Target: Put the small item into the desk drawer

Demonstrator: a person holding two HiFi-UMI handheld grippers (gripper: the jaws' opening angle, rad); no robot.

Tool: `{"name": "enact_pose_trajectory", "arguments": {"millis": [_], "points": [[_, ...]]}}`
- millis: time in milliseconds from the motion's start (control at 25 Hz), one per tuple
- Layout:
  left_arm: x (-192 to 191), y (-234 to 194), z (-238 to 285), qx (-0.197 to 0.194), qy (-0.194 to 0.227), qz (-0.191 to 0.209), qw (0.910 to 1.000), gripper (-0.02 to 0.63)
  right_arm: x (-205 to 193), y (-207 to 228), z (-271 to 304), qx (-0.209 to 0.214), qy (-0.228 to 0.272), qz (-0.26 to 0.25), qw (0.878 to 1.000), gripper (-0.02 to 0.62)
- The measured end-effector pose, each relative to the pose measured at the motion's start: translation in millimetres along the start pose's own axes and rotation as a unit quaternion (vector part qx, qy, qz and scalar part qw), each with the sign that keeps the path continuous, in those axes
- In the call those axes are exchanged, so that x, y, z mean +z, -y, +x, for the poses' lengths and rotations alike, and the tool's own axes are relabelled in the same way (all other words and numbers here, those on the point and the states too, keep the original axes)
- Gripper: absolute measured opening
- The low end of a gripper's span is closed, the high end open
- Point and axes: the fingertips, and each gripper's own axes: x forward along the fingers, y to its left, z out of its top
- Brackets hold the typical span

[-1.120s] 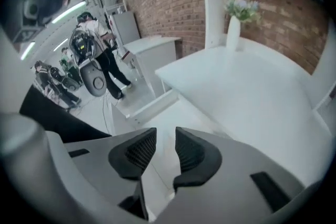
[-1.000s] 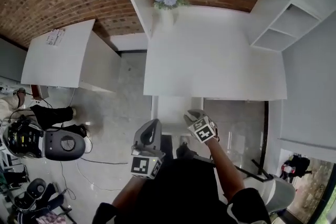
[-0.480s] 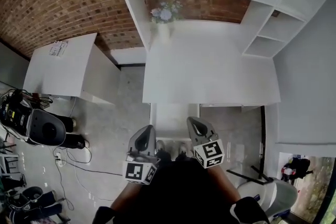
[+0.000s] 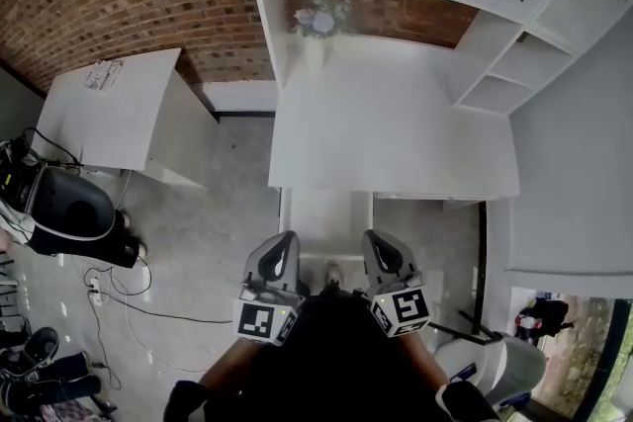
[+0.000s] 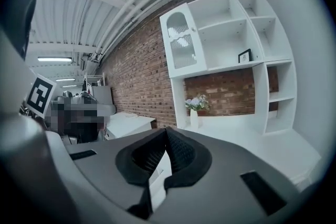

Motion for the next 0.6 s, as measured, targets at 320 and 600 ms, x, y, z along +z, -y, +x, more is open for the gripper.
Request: {"name": "enact_pose_trajectory", "arguments": {"millis": [320, 600], "points": [[-1, -5, -3, -0.015, 0.004, -0.002, 0.9999, 0.023, -2, -20, 1, 0.005, 0.000, -0.003, 1.000, 0.014], [-4, -2, -6, -0.024, 0.004, 0.000, 0.9997, 0.023, -3, -23, -2, -0.001, -0.003, -0.005, 1.000, 0.014]]}}
